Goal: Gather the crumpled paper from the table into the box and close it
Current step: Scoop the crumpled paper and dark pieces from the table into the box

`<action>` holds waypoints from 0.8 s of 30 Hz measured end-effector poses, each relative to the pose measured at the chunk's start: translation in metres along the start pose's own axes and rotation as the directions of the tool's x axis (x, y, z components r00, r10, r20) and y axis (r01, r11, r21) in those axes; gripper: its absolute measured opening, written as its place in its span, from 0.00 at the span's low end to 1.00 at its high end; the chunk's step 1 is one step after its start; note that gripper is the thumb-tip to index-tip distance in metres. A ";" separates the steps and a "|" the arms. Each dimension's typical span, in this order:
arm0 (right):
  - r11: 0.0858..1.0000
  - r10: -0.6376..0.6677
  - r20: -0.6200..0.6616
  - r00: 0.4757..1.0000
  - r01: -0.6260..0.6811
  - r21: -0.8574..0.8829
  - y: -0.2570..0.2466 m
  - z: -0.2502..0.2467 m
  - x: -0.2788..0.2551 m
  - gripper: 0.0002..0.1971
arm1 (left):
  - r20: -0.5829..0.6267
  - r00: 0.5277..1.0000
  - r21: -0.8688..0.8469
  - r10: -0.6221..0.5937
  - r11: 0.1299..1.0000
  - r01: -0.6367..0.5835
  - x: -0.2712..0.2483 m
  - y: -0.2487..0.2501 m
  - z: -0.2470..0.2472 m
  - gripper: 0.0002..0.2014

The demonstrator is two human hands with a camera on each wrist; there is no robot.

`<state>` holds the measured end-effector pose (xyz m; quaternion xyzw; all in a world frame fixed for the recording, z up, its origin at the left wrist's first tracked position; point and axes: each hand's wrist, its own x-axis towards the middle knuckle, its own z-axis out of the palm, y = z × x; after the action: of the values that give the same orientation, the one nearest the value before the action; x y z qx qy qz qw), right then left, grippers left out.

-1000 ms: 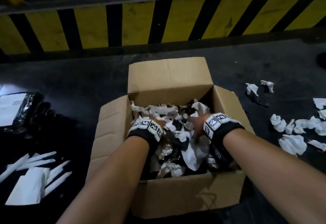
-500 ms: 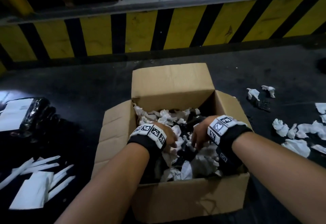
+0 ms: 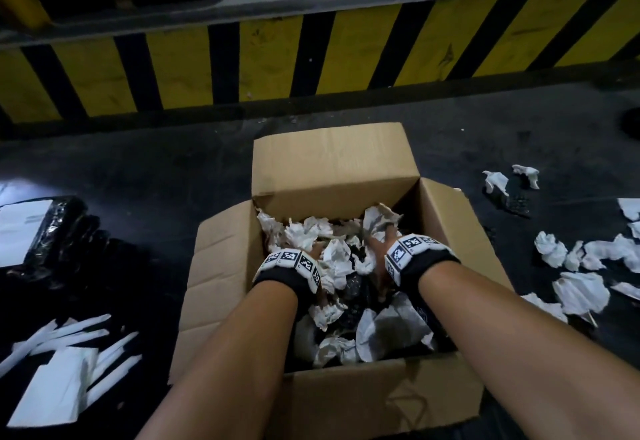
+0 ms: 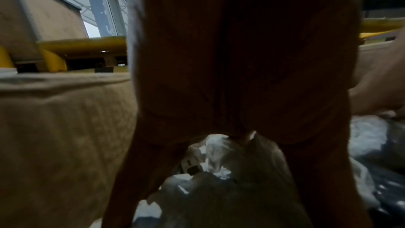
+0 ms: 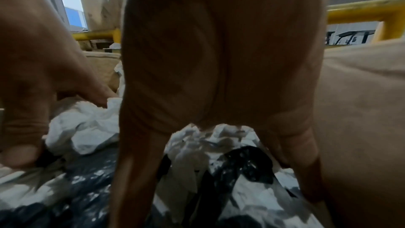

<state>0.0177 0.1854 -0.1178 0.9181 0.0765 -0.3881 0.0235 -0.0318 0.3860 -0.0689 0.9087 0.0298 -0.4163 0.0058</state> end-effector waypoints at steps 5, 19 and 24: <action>0.996 -0.002 0.040 0.999 0.005 -0.085 -0.002 -0.012 -0.022 0.61 | 0.047 0.999 -0.014 -0.026 1.000 0.027 0.035 -0.002 0.006 0.45; 0.905 -0.183 -0.635 0.751 0.381 0.190 0.137 -0.052 -0.123 0.26 | -0.342 0.933 0.152 0.109 0.987 -0.060 -0.009 0.121 -0.071 0.20; 0.922 0.081 -0.600 0.796 0.169 0.348 0.286 -0.014 -0.155 0.39 | -0.405 0.868 0.129 0.287 0.958 -0.257 -0.030 0.269 -0.075 0.52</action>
<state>-0.0336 -0.1144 -0.0012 0.9777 0.0241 -0.0831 -0.1916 0.0214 0.1183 -0.0007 0.9714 -0.1128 -0.2072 0.0257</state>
